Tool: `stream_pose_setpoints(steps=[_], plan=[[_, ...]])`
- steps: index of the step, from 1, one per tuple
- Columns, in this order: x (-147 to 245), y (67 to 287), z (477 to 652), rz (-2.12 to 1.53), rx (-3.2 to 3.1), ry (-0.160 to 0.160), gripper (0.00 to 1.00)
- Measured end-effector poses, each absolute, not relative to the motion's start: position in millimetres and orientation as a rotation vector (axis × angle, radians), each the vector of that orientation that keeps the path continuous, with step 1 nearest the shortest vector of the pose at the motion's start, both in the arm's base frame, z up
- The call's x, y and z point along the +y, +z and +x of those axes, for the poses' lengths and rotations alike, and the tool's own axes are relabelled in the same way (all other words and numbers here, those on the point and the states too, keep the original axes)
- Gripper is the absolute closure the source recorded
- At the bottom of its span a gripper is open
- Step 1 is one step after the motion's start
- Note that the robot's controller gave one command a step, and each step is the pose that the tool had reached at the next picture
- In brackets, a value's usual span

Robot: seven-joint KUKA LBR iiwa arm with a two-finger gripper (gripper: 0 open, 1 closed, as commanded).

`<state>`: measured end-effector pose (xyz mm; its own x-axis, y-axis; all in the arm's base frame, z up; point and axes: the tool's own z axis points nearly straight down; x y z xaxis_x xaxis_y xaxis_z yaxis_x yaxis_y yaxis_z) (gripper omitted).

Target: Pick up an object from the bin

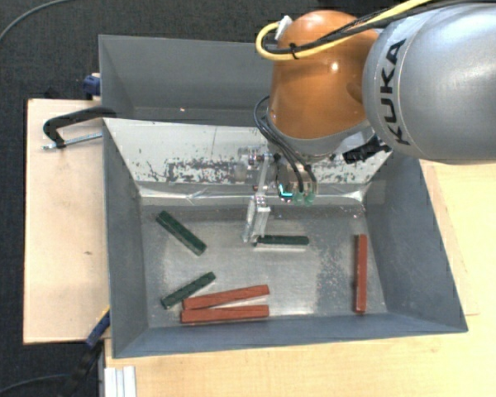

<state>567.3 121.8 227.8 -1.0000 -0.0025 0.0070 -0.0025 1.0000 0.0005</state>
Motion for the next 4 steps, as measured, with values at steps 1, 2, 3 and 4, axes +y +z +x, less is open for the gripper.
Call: stream_pose_setpoints(steps=[1,2,3,4], plan=[[85.7,114.6,493.3,0.453,-3.1,0.0,0.0],[52.4,67.8,517.3,0.453,-3.105,0.001,0.0],[54.7,70.6,517.3,0.458,-3.107,-0.002,1.0],[54.7,70.6,517.3,0.458,-3.107,-0.003,0.0]])
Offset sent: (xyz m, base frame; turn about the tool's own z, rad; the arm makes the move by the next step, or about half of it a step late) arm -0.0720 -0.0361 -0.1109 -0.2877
